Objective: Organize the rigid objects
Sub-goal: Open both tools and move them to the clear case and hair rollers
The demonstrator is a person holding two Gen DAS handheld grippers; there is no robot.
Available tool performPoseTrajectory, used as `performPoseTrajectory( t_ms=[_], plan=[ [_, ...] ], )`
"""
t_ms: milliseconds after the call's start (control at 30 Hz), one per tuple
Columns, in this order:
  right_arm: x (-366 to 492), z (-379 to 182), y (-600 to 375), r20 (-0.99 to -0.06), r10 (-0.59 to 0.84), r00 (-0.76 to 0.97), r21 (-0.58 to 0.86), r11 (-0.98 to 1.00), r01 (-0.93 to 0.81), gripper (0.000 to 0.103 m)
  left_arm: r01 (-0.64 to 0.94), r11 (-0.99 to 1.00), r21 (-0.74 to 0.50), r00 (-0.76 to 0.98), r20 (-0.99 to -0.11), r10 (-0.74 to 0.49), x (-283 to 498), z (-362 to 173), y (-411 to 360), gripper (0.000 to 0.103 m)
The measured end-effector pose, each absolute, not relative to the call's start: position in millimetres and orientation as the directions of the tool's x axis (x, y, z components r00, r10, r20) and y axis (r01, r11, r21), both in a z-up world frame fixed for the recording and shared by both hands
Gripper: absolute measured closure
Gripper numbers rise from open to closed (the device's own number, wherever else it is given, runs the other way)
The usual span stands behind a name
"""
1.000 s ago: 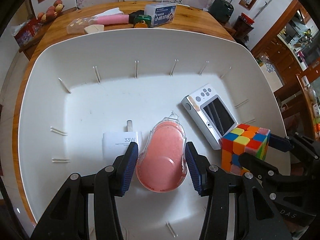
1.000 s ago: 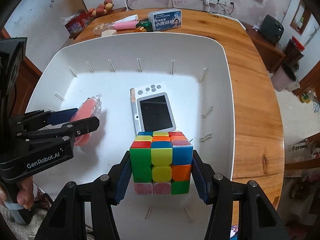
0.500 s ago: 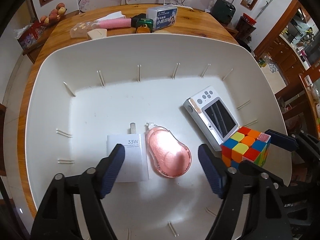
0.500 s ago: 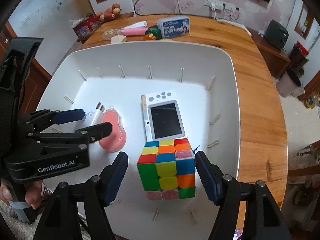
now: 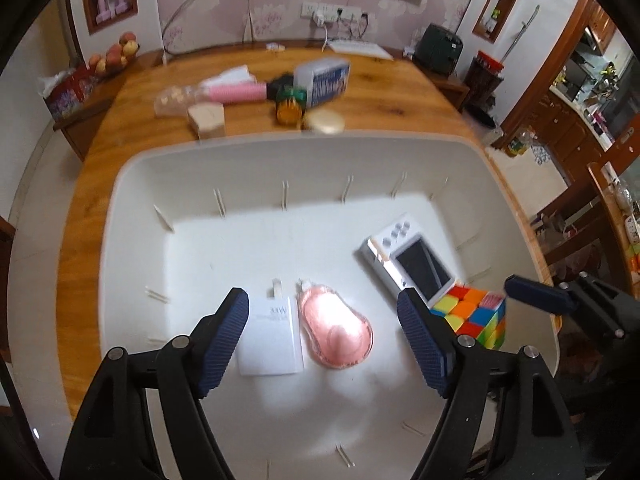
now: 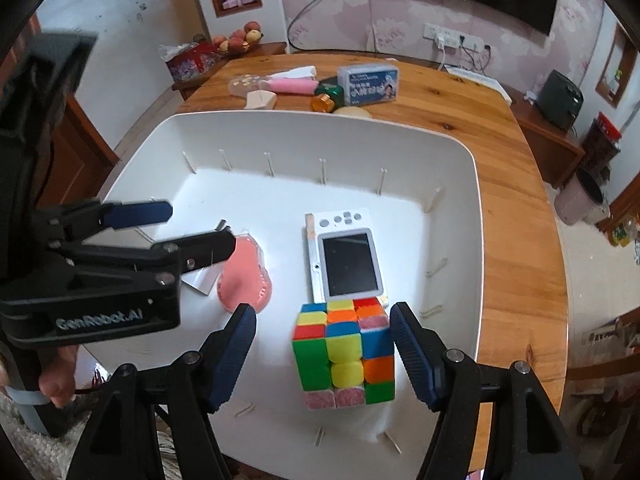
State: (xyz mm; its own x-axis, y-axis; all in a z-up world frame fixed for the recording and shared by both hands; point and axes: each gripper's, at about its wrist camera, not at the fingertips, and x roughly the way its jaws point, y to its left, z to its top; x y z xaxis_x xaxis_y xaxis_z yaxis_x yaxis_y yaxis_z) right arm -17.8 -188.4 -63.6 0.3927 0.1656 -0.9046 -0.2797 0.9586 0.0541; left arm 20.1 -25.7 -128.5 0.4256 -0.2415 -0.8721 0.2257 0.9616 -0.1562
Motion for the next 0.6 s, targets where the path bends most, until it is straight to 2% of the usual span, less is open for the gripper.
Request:
performPoseTrajectory(
  t_ms=[67,300,600],
  plan=[
    [-17.0,-58.1,-183.1,-0.897,0.159,0.413,0.031,0.954,-0.300,0.033,0.223,0.962,-0.160,0.445,-0.861,-0.246,23.4,-118.2,-23.5,0.019],
    [-9.0,-28.1,-172.3,-0.846,0.095,0.525,-0.089,0.945,-0.315,0.033,0.217,0.954,-0.209,0.472,-0.833,-0.290,45.8,-81.8,-11.7,0.019],
    [50.9,22.9,-183.7,-0.837,0.061,0.544,-0.074,0.972,-0.223,0.033,0.225,0.960,-0.165,0.544,-0.796,-0.265,89.9,-20.0,11.5,0.019]
  ],
)
